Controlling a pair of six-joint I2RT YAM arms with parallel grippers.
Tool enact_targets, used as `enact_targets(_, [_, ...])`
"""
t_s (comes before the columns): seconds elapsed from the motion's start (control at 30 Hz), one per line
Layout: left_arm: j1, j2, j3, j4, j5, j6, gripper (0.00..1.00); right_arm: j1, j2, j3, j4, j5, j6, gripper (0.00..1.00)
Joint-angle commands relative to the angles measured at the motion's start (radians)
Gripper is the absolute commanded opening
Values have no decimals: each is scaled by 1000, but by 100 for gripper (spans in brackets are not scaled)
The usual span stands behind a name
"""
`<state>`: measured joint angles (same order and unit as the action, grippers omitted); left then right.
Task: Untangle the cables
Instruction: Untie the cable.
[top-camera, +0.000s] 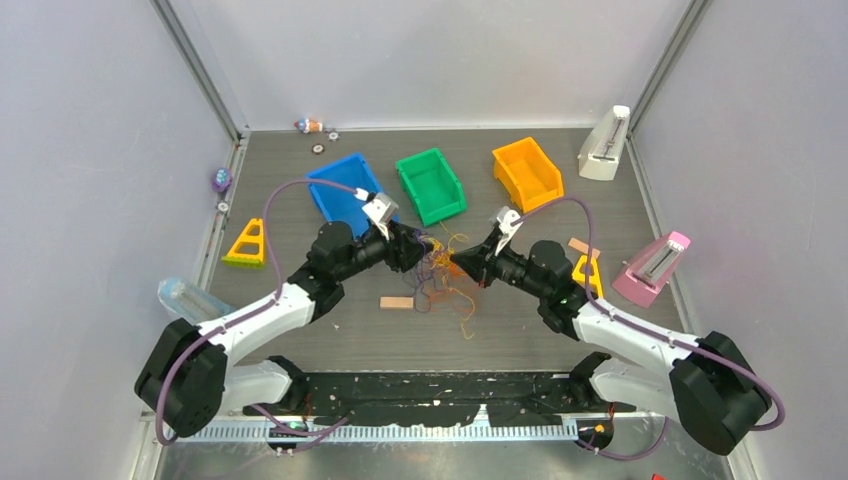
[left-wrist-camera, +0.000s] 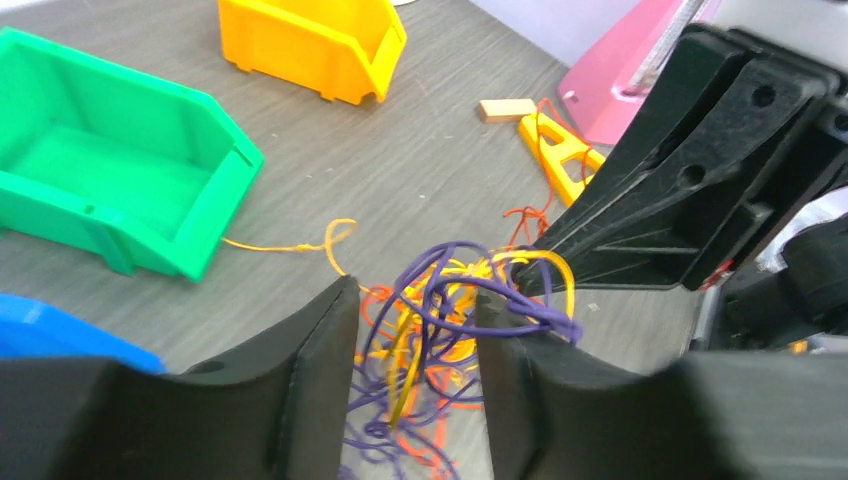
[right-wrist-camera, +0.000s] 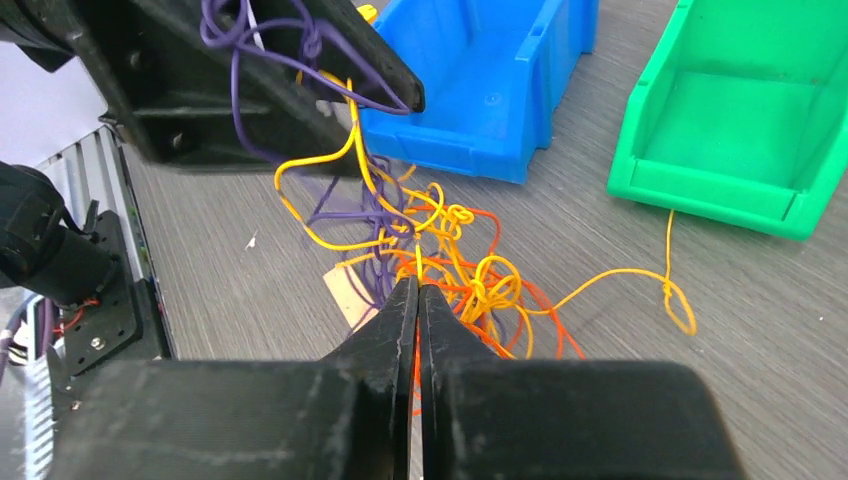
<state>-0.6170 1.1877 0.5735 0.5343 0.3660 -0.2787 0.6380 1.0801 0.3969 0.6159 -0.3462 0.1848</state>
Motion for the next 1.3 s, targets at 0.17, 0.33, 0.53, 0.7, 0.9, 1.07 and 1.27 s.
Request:
enact_targets(0.17, [-1, 69, 68, 9, 50, 12, 75, -14, -100, 121, -186, 69, 112, 5])
enact_targets(0.33, [-3, 121, 106, -7, 108, 4, 81, -20, -123, 208, -283, 54, 151, 5])
enact_targets(0.53, [-2, 191, 141, 36, 229, -47, 82, -21, -133, 279, -322, -5, 185, 5])
enact_targets(0.7, [-2, 218, 132, 159, 337, -99, 69, -22, -92, 323, -325, -138, 227, 5])
enact_targets(0.9, [-1, 224, 126, 188, 360, -102, 5, -21, -98, 323, -349, -149, 225, 5])
enact_targets(1.07, [0, 228, 150, 111, 321, -88, 0, -22, -154, 355, -470, -4, 152, 5])
enact_targets(1.27, [-1, 234, 167, 68, 311, -79, 0, -22, -240, 400, -574, 111, 84, 52])
